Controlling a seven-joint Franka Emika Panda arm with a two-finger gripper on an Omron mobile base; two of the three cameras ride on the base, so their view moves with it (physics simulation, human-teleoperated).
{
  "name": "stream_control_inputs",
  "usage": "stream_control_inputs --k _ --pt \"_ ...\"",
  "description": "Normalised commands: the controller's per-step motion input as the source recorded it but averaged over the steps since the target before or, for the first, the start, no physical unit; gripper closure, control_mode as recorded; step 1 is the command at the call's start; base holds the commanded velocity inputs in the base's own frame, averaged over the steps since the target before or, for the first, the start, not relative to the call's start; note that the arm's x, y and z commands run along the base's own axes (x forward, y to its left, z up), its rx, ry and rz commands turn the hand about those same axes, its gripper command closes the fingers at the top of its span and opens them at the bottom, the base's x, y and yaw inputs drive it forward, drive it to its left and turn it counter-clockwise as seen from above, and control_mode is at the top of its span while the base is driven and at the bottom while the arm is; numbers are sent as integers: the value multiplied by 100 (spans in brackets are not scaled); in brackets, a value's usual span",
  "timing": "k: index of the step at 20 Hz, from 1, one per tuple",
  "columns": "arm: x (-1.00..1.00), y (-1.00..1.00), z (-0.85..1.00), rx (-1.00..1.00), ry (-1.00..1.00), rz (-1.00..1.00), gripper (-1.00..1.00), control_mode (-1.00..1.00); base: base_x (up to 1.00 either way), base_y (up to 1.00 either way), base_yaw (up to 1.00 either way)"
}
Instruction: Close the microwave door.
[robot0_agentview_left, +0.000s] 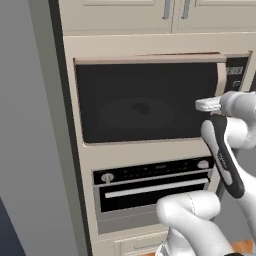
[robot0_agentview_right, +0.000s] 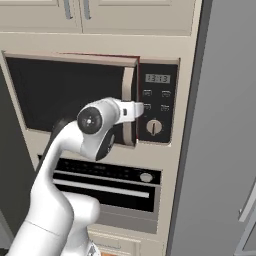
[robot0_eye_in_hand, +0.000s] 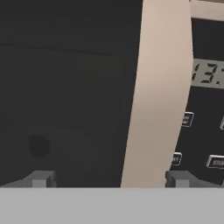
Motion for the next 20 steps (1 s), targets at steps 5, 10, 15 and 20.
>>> stream_control_inputs --k 5,10,15,20 --pt "17 -4 2 3 -6 7 -100 -100 0 0 0" --pt "23 0 0 0 -3 1 -100 -100 0 0 0" --pt "25 0 2 0 -2 0 -100 -100 0 0 0" --pt "20 0 4 0 0 0 -100 -100 0 0 0"
